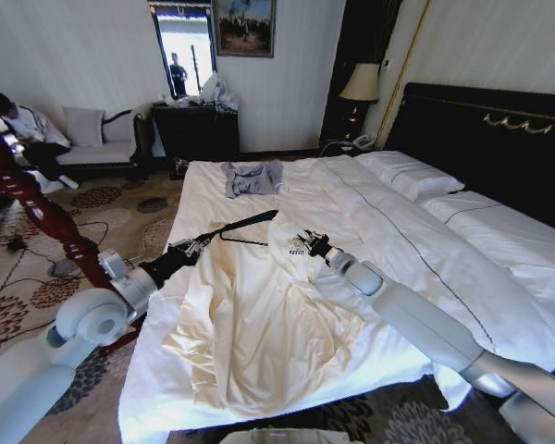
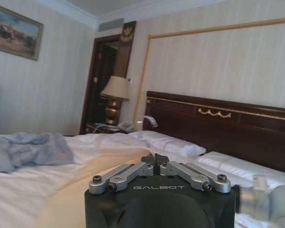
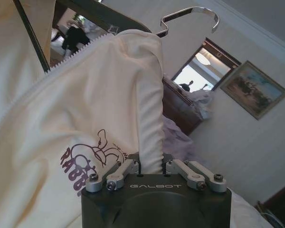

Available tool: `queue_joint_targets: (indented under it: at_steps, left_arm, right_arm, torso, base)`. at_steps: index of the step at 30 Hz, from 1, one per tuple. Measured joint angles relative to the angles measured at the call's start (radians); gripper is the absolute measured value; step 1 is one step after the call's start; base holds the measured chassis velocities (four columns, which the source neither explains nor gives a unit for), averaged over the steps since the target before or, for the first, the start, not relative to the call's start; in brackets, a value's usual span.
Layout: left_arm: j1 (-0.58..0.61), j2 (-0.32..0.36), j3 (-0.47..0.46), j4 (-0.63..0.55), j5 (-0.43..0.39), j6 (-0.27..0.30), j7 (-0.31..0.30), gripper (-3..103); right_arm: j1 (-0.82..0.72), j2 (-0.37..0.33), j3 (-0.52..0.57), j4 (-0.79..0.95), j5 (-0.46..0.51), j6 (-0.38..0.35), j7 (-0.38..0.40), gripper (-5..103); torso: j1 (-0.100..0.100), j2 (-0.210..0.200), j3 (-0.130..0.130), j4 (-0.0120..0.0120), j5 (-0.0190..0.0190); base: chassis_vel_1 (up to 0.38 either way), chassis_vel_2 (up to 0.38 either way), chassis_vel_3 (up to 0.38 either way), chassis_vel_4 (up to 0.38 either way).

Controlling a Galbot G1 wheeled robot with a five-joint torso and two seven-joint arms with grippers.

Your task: Pick up the clothes from the bed and hang them on the clothes hanger.

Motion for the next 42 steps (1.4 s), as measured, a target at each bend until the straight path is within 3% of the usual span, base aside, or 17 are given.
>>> queue_joint_targets:
  at_steps: [11,31,42]
  left_arm:
    - [-0.037,-0.038,0.179,-0.017,0.093,0.004,-0.011,1]
    - [0.024,-0.030,0.278,-0.031,0.201,0.008,0.014,1]
    - [0.012,-0.002,0.157,0.007,0.212,0.001,0.009,1]
  right_arm:
    - [0.055,0.060,-0.079,0.033,-0.006,-0.039,0.027,19]
    - [0.161,0.126,-0.060,-0.002,0.025,-0.110,0.127,19]
    - [0.148,0.092,-0.099,0.055,0.004,-0.111,0.112,19]
  torso:
    - [0.000,0.000,0.000,0.0003,-0.0001]
    - [0.000,0.000,0.000,0.0003,-0.0002]
    - [0.000,0.000,0.000,0.0000,-0.0001]
  base:
    - [0.000,0.000,0.000,0.000]
    - [0.000,0.000,0.000,0.000]
    - [0.000,0.000,0.000,0.000]
